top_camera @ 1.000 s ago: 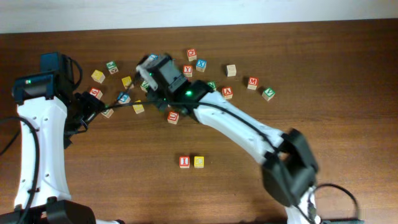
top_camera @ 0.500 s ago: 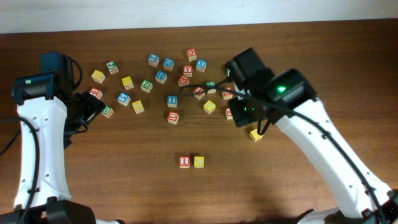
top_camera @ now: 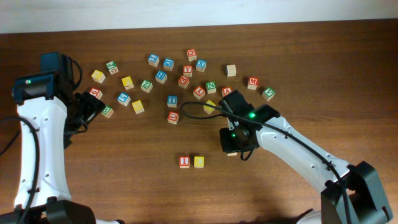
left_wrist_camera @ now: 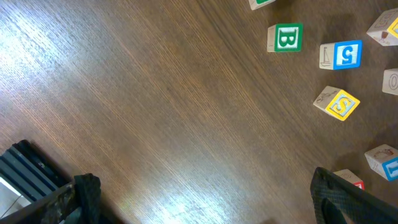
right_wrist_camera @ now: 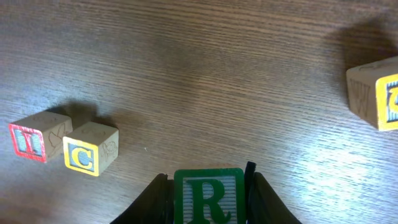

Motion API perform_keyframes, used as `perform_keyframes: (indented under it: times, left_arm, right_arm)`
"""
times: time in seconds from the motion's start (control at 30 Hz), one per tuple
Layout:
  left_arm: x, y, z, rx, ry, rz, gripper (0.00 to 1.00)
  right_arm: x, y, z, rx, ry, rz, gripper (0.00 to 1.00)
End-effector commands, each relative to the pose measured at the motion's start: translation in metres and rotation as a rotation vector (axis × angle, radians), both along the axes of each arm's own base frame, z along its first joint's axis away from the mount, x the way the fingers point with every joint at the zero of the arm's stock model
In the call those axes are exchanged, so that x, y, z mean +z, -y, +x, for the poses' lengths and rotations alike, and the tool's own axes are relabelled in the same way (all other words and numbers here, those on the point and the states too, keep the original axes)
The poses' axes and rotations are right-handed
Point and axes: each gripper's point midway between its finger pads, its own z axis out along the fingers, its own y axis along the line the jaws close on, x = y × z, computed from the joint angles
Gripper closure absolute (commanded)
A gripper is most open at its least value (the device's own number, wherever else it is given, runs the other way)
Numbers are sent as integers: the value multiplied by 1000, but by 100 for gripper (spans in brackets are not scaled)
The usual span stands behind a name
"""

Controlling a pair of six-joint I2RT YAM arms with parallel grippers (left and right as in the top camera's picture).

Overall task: Spell out ICRA
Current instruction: 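Carry the green R block toward the right of the C block, then lower the green R block beside the C block and open right gripper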

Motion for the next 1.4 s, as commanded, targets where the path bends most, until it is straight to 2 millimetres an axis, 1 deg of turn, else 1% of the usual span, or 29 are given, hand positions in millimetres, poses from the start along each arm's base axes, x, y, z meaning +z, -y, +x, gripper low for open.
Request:
perform_keyframes:
  times: [0.0, 0.03, 0.13, 0.2, 0.23, 0.27, 0.33, 0.5, 0.57, 0.67, 0.73, 0.83, 0.97, 1.13, 1.17, 1.2, 1.27, 1.37]
  left_arm:
    - [-1, -3, 0, 18, -3, 5, 1]
    - [-1, -3, 0, 18, -3, 5, 1]
    - [-1, -3, 0, 18, -3, 5, 1]
    - [-1, -3, 0, 18, -3, 5, 1]
    - [-1, -3, 0, 18, -3, 5, 1]
    - [-1, -3, 0, 18, -3, 5, 1]
    - [-1, -3, 0, 18, -3, 5, 1]
    - [-1, -3, 0, 18, -3, 5, 1]
    - [-1, -3, 0, 18, -3, 5, 1]
    - [-1, -3, 0, 18, -3, 5, 1]
    - [-1, -3, 0, 18, -3, 5, 1]
    - [-1, -3, 0, 18, -3, 5, 1]
    - [-1, -3, 0, 18, -3, 5, 1]
    - [-1, -3, 0, 18, -3, 5, 1]
    - [-1, -3, 0, 18, -3, 5, 1]
    - [-1, -3, 0, 18, -3, 5, 1]
    - [-1, -3, 0, 18, -3, 5, 1]
    - [-1, -3, 0, 18, -3, 5, 1]
  right_arm:
    - [-3, -12, -11, -35, -20, 18, 73]
    - [-6, -19, -15, -19, -11, 20, 74]
    - [-18, -23, -17, -92, 43, -33, 73]
    - [-23, -34, -17, -81, 78, -8, 73]
    - [-25, -36, -16, -77, 99, -9, 73]
    - [-26, -33, -14, -102, 123, -36, 73]
    - [-27, -31, -14, -103, 127, -43, 73]
    - [-39, -27, -20, -120, 112, -45, 73]
    - [-41, -26, -21, -145, 105, -44, 73]
    - [-40, -29, -23, -133, 113, -43, 73]
    - [-39, -35, -22, -118, 134, -37, 73]
    - [-39, -31, -16, -132, 186, -74, 73]
    - [-47, -27, -20, -152, 177, -75, 73]
    - [-47, -32, -21, -145, 175, -53, 72]
    - [-47, -35, -21, -138, 182, -44, 68]
    - [-46, -41, -22, -125, 191, -33, 65]
    - [-45, -45, -25, -111, 195, -28, 65]
    - [-45, -44, -25, -110, 198, -35, 65]
